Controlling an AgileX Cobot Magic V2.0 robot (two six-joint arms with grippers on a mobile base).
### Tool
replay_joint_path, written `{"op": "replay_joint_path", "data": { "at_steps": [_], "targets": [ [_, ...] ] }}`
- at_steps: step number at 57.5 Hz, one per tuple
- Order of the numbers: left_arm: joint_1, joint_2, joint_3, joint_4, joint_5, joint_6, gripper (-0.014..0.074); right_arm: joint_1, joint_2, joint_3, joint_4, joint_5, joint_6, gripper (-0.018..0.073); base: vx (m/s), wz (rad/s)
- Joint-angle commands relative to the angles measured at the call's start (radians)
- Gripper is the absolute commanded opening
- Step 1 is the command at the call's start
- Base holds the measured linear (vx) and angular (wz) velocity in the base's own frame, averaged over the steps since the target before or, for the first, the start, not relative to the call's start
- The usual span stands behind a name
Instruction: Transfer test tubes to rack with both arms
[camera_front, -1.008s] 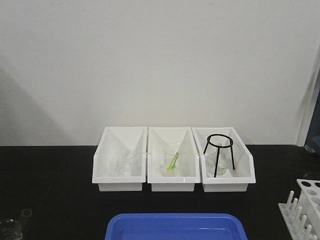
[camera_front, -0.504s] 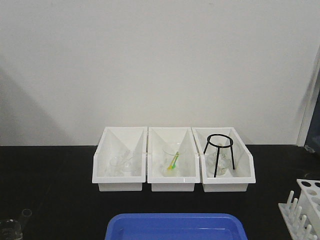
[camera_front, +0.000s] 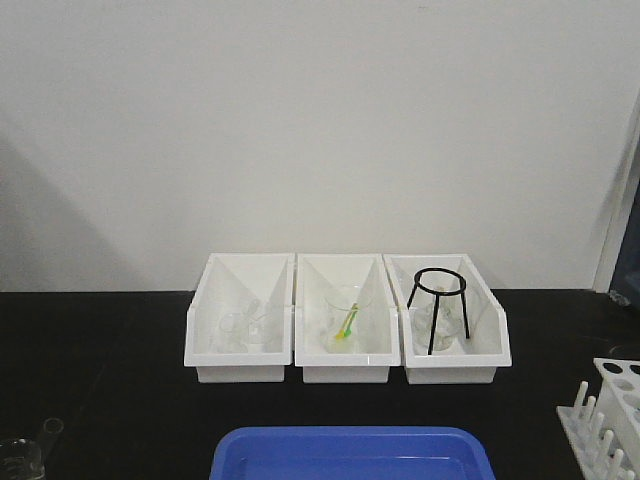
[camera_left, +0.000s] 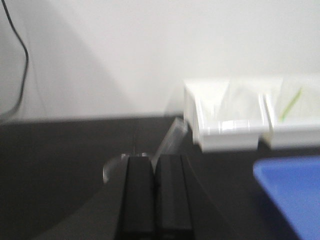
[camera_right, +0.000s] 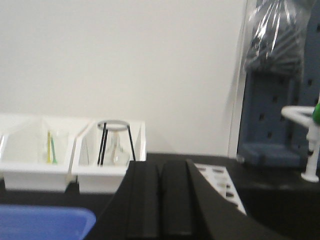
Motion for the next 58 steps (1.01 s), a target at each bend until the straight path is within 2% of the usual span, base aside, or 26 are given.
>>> {"op": "replay_joint_path", "data": {
  "at_steps": [1,7,14,23,32,38,48,58],
  "targets": [
    [0.001,-0.010,-0.015,-0.039,-0.238,-0.022,-0.0020,-0.007,-0.007,-0.051,0.041,-0.181,0.001,-0.0007,0.00,0.00],
    [0.001,-0.003,-0.122,-0.071,-0.218,-0.034,-0.0020,-0.007,-0.002,-0.182,0.060,-0.136,-0.021,-0.0007,0.00,0.00],
    [0.001,0.085,-0.320,-0.069,-0.159,-0.025,-0.0020,-0.007,0.087,-0.411,0.057,-0.027,-0.058,-0.0007,0.00,0.00],
    [0.001,0.317,-0.577,-0.061,-0.126,-0.017,-0.0020,-0.007,0.290,-0.697,0.057,0.103,-0.087,-0.0007,0.00,0.00],
    [0.001,0.545,-0.771,-0.061,-0.108,-0.017,-0.0020,-0.007,0.512,-0.876,0.063,0.128,-0.077,-0.0007,0.00,0.00],
    [0.001,0.660,-0.847,-0.062,-0.101,-0.018,-0.0020,-0.007,0.609,-0.929,0.101,0.134,-0.068,-0.0007,0.00,0.00],
    [0.001,0.722,-0.880,-0.061,-0.074,-0.015,-0.0013,-0.007,0.665,-0.934,0.216,0.153,-0.052,-0.0005,0.00,0.00],
    [0.001,0.726,-0.880,-0.061,-0.009,0.001,0.0031,-0.007,0.670,-0.934,0.232,0.202,-0.060,0.0017,0.00,0.00]
  ]
}}
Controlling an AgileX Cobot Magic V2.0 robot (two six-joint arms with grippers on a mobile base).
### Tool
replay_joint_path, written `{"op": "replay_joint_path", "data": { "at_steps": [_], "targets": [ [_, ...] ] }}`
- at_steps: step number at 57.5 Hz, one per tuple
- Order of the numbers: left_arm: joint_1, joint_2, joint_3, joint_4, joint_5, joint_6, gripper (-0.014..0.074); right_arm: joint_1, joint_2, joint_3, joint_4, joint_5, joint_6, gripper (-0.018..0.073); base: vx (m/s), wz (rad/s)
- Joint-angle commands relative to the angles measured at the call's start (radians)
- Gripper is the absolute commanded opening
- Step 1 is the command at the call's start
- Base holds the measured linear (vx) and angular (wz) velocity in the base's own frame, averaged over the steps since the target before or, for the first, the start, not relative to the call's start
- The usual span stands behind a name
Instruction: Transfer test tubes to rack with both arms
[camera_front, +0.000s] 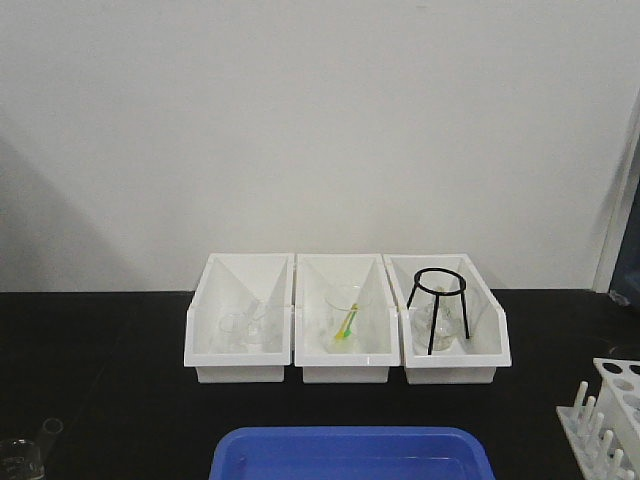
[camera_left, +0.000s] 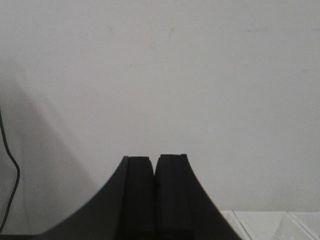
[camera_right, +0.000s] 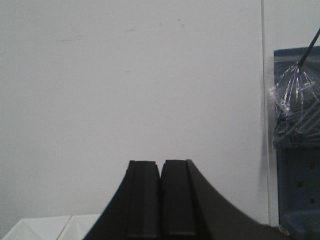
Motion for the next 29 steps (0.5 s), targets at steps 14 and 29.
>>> {"op": "replay_joint_path", "data": {
  "at_steps": [14,29],
  "targets": [
    [0.001,0.002,-0.040,0.000,-0.011,0.008,0.0225,-0.007,0.007,-0.037,0.011,-0.016,-0.038,0.0202,0.00,0.00],
    [0.000,0.003,-0.040,0.005,0.000,0.083,0.0531,-0.007,0.007,-0.037,0.019,-0.024,-0.034,0.0611,0.00,0.00]
  ]
}}
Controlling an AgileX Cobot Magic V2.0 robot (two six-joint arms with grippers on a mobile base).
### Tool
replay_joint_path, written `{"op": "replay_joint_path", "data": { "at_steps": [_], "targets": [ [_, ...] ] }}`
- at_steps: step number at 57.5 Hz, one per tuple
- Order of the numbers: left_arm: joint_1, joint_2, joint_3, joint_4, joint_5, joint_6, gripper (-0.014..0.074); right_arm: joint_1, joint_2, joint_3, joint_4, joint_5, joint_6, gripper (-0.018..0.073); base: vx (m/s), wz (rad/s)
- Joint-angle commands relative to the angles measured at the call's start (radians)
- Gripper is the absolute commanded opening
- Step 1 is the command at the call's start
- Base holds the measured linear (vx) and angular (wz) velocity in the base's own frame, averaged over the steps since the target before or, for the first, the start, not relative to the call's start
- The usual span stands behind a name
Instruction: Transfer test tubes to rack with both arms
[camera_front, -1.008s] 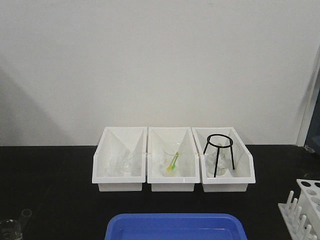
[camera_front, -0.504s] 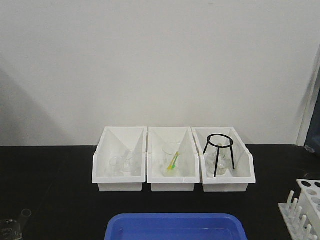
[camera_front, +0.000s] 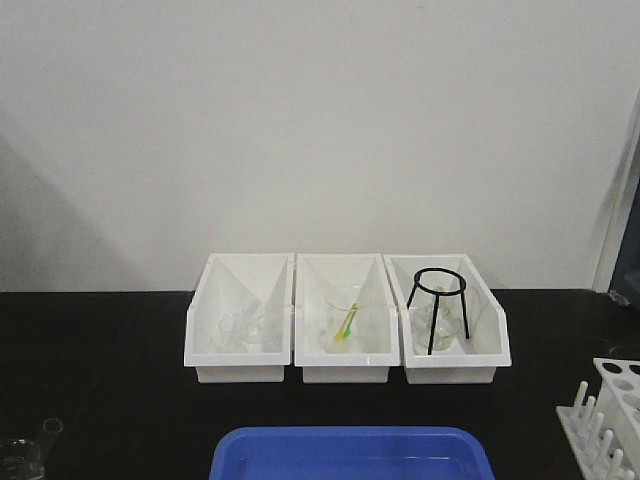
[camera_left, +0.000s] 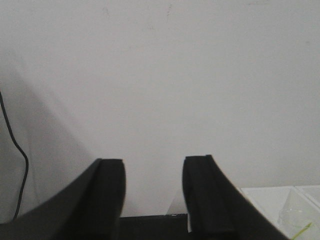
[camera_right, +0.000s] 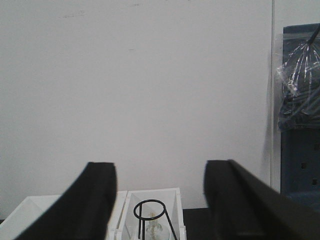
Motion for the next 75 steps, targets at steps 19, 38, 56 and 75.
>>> {"op": "replay_joint_path", "data": {
  "at_steps": [19,38,56,75],
  "targets": [
    [0.000,0.007,-0.034,-0.009,-0.138,0.013,0.0575,-0.007,0.011,-0.031,0.058,-0.104,0.012,0.0701,0.00,0.00],
    [-0.114,0.109,0.026,0.021,-0.043,0.285,0.0573,-0.006,0.028,0.110,0.055,-0.184,-0.008,0.0580,0.00,0.00],
    [-0.122,0.103,0.417,0.027,-0.141,0.460,0.0573,0.031,0.028,0.268,0.001,-0.311,-0.098,0.0501,0.00,0.00],
    [-0.122,0.331,0.606,0.020,-0.694,0.511,0.0573,0.160,0.197,0.279,-0.058,-0.386,-0.168,0.0498,0.00,0.00]
  ]
}}
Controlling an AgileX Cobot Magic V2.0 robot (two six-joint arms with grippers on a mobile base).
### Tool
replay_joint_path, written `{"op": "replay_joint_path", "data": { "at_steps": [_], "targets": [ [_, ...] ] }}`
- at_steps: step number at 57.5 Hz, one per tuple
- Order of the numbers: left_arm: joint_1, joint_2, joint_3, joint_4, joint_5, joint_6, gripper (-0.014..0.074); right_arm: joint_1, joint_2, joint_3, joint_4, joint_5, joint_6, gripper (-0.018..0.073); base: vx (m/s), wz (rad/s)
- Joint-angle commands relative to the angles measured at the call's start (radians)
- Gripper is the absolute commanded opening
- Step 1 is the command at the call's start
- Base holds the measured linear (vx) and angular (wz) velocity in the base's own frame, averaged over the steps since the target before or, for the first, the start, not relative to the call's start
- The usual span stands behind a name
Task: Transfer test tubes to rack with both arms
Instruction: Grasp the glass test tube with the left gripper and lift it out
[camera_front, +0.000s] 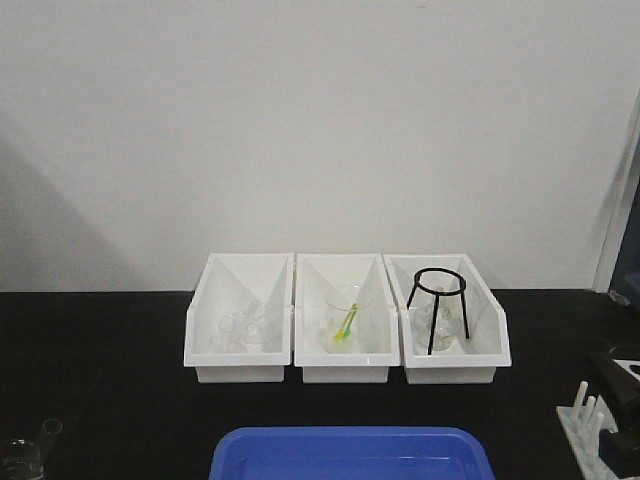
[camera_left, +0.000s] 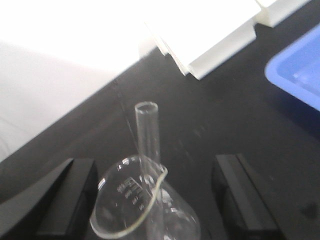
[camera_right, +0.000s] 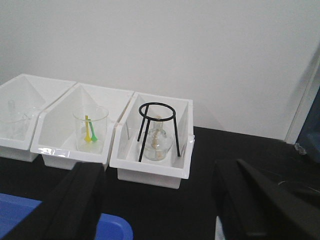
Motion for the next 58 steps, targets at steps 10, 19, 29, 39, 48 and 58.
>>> {"op": "replay_joint_path", "data": {
  "at_steps": [10,19,29,39,48,58],
  "targets": [
    [-0.005,0.193,-0.063,-0.011,-0.253,0.001,0.0573,0.003,0.019,-0.031,-0.010,-0.220,-0.012,0.0498,0.00,0.00],
    [-0.005,0.282,-0.143,-0.012,-0.256,-0.002,0.0573,0.003,0.019,-0.031,-0.010,-0.238,-0.013,0.0498,0.00,0.00],
    [-0.005,0.369,-0.206,-0.067,-0.282,0.002,0.0573,0.003,0.019,-0.031,-0.010,-0.238,-0.013,0.0498,0.00,0.00],
    [-0.003,0.451,-0.240,-0.067,-0.337,0.038,0.0573,0.003,0.019,-0.031,-0.010,-0.242,-0.013,0.0498,0.00,0.00],
    [-0.001,0.505,-0.248,-0.067,-0.395,0.059,0.0564,0.003,0.019,-0.031,-0.010,-0.242,-0.013,0.0498,0.00,0.00],
    [-0.001,0.528,-0.248,-0.067,-0.400,0.061,0.0487,0.003,0.019,-0.031,-0.010,-0.241,-0.013,0.0498,0.00,0.00]
  ]
}}
